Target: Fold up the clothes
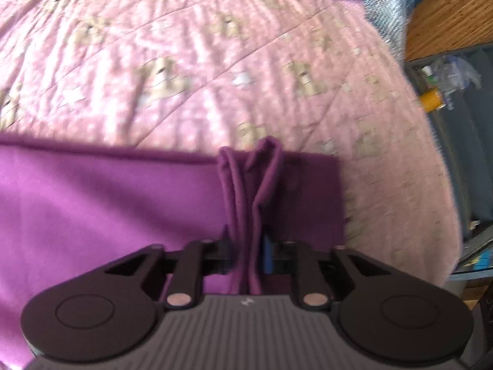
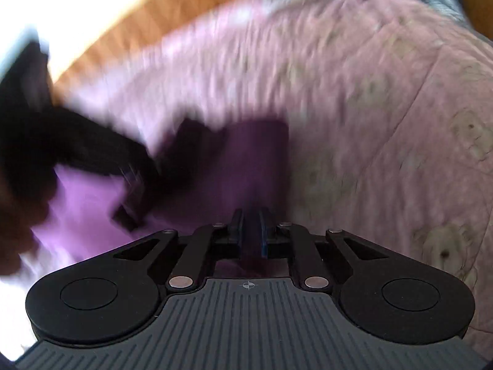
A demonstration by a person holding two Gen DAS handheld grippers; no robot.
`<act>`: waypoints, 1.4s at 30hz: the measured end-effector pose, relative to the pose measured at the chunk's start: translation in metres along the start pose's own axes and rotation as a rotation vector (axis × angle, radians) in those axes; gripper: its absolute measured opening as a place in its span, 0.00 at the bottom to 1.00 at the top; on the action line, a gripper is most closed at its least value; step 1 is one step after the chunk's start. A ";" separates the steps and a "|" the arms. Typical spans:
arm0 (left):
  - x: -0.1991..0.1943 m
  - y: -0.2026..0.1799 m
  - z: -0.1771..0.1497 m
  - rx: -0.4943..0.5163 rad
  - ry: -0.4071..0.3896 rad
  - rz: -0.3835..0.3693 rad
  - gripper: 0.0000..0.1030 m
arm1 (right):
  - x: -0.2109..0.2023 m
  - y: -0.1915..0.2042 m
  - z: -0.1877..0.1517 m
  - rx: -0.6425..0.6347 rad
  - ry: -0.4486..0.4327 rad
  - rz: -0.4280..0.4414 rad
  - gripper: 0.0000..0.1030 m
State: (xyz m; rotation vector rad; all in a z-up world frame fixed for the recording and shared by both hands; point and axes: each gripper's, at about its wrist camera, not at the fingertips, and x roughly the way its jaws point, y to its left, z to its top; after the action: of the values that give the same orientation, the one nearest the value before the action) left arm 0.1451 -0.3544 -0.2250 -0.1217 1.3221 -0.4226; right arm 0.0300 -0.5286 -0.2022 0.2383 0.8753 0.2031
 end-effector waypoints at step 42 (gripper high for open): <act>-0.089 0.184 -0.006 -0.227 -0.065 -0.114 0.12 | 0.021 0.179 0.020 -0.290 0.011 0.113 0.26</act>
State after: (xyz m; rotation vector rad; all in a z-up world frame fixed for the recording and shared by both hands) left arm 0.1651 -0.1520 -0.2053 -0.3990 1.2993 -0.3606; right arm 0.0448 -0.3545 -0.1531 0.0154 0.8323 0.4330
